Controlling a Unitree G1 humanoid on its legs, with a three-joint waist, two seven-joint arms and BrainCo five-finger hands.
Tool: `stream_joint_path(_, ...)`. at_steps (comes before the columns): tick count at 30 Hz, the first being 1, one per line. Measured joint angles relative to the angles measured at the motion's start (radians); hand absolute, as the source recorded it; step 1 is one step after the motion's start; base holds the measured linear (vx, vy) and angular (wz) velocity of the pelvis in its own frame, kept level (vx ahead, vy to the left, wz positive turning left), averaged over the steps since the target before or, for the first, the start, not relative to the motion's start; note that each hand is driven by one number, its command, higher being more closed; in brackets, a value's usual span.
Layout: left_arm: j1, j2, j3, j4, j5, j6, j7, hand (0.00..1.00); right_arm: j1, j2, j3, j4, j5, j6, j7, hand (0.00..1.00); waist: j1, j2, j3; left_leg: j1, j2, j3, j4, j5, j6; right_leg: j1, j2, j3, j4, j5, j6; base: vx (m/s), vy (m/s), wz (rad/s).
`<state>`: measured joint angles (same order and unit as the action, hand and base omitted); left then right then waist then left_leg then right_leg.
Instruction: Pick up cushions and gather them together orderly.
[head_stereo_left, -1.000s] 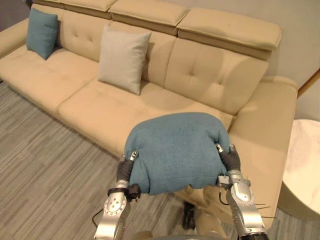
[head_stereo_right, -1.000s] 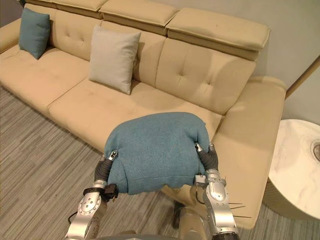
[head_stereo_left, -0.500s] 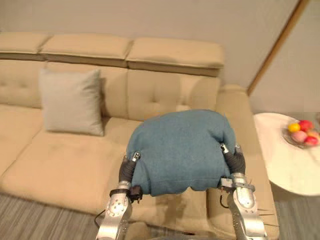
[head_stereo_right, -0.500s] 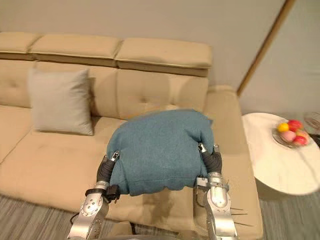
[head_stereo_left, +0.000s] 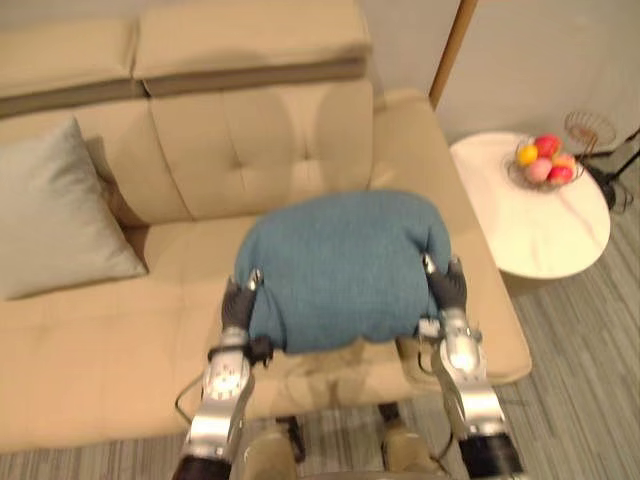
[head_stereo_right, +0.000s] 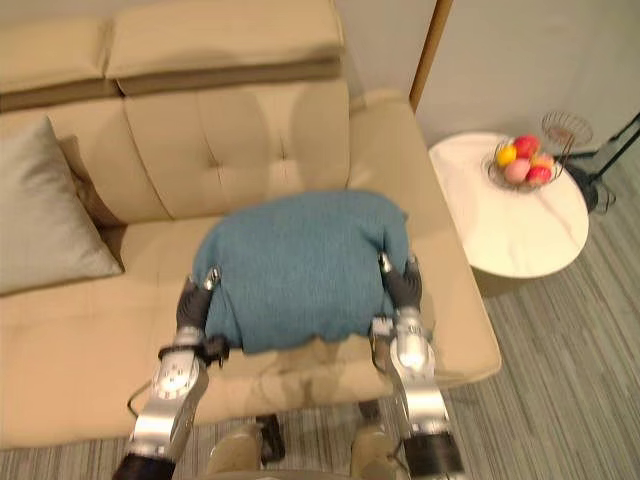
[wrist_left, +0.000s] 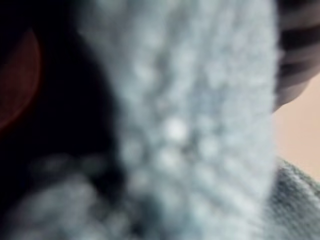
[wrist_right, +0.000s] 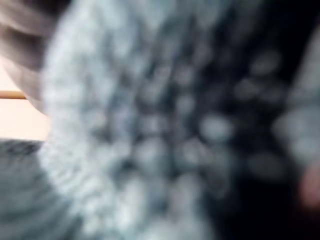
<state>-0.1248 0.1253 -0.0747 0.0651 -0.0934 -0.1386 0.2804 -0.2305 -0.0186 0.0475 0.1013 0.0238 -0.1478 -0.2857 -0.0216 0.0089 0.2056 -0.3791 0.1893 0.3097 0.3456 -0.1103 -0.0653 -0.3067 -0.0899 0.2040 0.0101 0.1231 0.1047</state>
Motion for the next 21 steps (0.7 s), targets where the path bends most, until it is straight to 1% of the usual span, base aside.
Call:
stream_joint_path(1, -0.139, 0.038, 0.001, 0.062, 0.0, 0.0, 0.048, 1.0, -0.12, -0.012, -0.001, 0.047, 0.0, 0.0, -0.045, 1.0, 0.008, -0.002, 0.03, -0.055, -0.001, -0.009, 0.004, 0.021, 0.007, -0.038, -0.003, -0.015, -0.015, 0.028, 0.0, -0.22, -0.028, 0.14)
stream_joint_path(2, -0.193, 0.056, 0.003, 0.087, -0.001, 0.0, 0.061, 1.0, -0.17, -0.016, -0.004, 0.068, 0.0, 0.0, -0.055, 1.0, 0.011, -0.002, 0.046, -0.068, -0.001, -0.013, 0.003, 0.029, 0.008, -0.049, -0.003, -0.02, -0.019, 0.039, 0.0, -0.3, -0.05, 0.25)
stream_joint_path(3, -0.318, 0.094, 0.002, 0.143, -0.001, 0.001, 0.105, 1.0, -0.283, -0.025, -0.013, 0.112, 0.0, 0.001, -0.089, 1.0, 0.015, 0.0, 0.077, -0.101, -0.004, -0.028, 0.0, 0.049, 0.01, -0.074, -0.005, -0.04, -0.018, 0.048, 0.002, -0.16, -0.033, 0.23)
stream_joint_path(4, -0.359, 0.107, 0.002, 0.158, -0.001, 0.002, 0.117, 1.0, -0.32, -0.028, -0.02, 0.124, 0.0, 0.001, -0.096, 1.0, 0.017, 0.0, 0.087, -0.112, -0.007, -0.035, -0.002, 0.056, 0.007, -0.084, -0.006, -0.046, -0.018, 0.052, 0.002, -0.22, -0.056, 0.33)
stream_joint_path(6, -0.592, 0.162, -0.002, 0.24, 0.0, 0.001, 0.174, 1.0, -0.514, -0.043, -0.076, 0.184, 0.0, 0.001, -0.156, 1.0, 0.036, -0.001, 0.14, -0.153, -0.024, -0.058, -0.059, 0.123, 0.013, -0.134, -0.012, -0.074, -0.019, 0.073, 0.0, -0.18, -0.053, 0.37)
stream_joint_path(7, -0.635, 0.169, -0.002, 0.252, -0.001, 0.001, 0.184, 1.0, -0.55, -0.047, -0.089, 0.196, 0.0, 0.001, -0.164, 1.0, 0.037, 0.0, 0.147, -0.161, -0.028, -0.063, -0.072, 0.136, 0.013, -0.143, -0.013, -0.079, -0.02, 0.078, -0.001, -0.14, -0.042, 0.38)
stream_joint_path(9, -0.838, 0.229, -0.001, 0.321, 0.0, 0.0, 0.211, 1.0, -0.749, -0.074, -0.136, 0.293, 0.001, 0.001, -0.199, 1.0, 0.039, -0.001, 0.182, -0.186, -0.046, -0.084, -0.154, 0.207, 0.013, -0.179, -0.019, -0.104, -0.043, 0.104, -0.006, -0.11, -0.031, 0.33)
stream_joint_path(10, -0.877, 0.24, -0.002, 0.34, 0.0, 0.0, 0.215, 1.0, -0.784, -0.083, -0.141, 0.312, 0.001, 0.001, -0.203, 1.0, 0.038, -0.001, 0.184, -0.191, -0.05, -0.088, -0.172, 0.22, 0.012, -0.188, -0.019, -0.11, -0.048, 0.109, -0.007, -0.09, -0.03, 0.29)
stream_joint_path(12, -1.074, 0.282, -0.002, 0.45, 0.0, 0.0, 0.224, 1.0, -0.96, -0.112, -0.173, 0.412, 0.002, 0.001, -0.235, 1.0, 0.036, -0.001, 0.185, -0.235, -0.055, -0.111, -0.233, 0.279, 0.009, -0.242, -0.016, -0.136, -0.051, 0.122, -0.011, -0.08, -0.032, 0.27)
stream_joint_path(13, -1.111, 0.287, -0.002, 0.471, 0.001, 0.0, 0.225, 1.0, -0.989, -0.118, -0.176, 0.425, 0.003, 0.0, -0.241, 1.0, 0.034, 0.0, 0.186, -0.242, -0.056, -0.116, -0.246, 0.29, 0.008, -0.25, -0.016, -0.143, -0.051, 0.122, -0.011, -0.07, -0.031, 0.26)
stream_joint_path(14, -1.185, 0.294, -0.002, 0.513, 0.007, -0.001, 0.225, 0.0, -1.043, -0.136, -0.178, 0.446, 0.003, -0.001, -0.261, 0.0, 0.034, 0.0, 0.189, -0.249, -0.059, -0.122, -0.284, 0.316, 0.007, -0.27, -0.016, -0.152, -0.052, 0.124, -0.013, -0.06, -0.027, 0.22)
stream_joint_path(15, -1.241, 0.306, -0.001, 0.539, 0.008, -0.003, 0.229, 0.0, -1.093, -0.154, -0.178, 0.462, 0.002, -0.003, -0.279, 0.0, 0.032, 0.003, 0.199, -0.251, -0.064, -0.13, -0.325, 0.343, 0.006, -0.283, -0.016, -0.161, -0.056, 0.126, -0.012, -0.05, -0.022, 0.2)
stream_joint_path(16, -1.256, 0.313, 0.0, 0.544, 0.008, -0.004, 0.23, 0.0, -1.111, -0.162, -0.178, 0.472, 0.002, -0.004, -0.283, 0.0, 0.03, 0.004, 0.202, -0.251, -0.067, -0.132, -0.343, 0.352, 0.007, -0.288, -0.016, -0.165, -0.059, 0.127, -0.013, -0.03, -0.013, 0.17)
stream_joint_path(18, -1.306, 0.322, 0.002, 0.568, 0.009, -0.008, 0.247, 0.0, -1.16, -0.2, -0.178, 0.511, 0.006, -0.006, -0.302, 0.0, 0.034, 0.004, 0.214, -0.258, -0.071, -0.142, -0.416, 0.395, 0.005, -0.311, -0.014, -0.18, -0.079, 0.137, -0.016, -0.01, -0.003, 0.13)
stream_joint_path(20, -1.31, 0.322, 0.008, 0.578, 0.007, -0.011, 0.248, 0.0, -1.174, -0.212, -0.178, 0.541, 0.015, -0.006, -0.301, 0.0, 0.035, 0.005, 0.217, -0.277, -0.071, -0.148, -0.44, 0.411, 0.007, -0.331, -0.013, -0.194, -0.087, 0.139, -0.016, 0.02, 0.013, 0.12)
stream_joint_path(21, -1.31, 0.32, 0.009, 0.598, 0.006, -0.011, 0.246, 0.0, -1.18, -0.224, -0.177, 0.57, 0.026, -0.003, -0.294, 0.0, 0.036, 0.006, 0.235, -0.282, -0.071, -0.153, -0.44, 0.411, 0.007, -0.333, -0.013, -0.202, -0.087, 0.139, -0.016, 0.04, 0.036, 0.12)
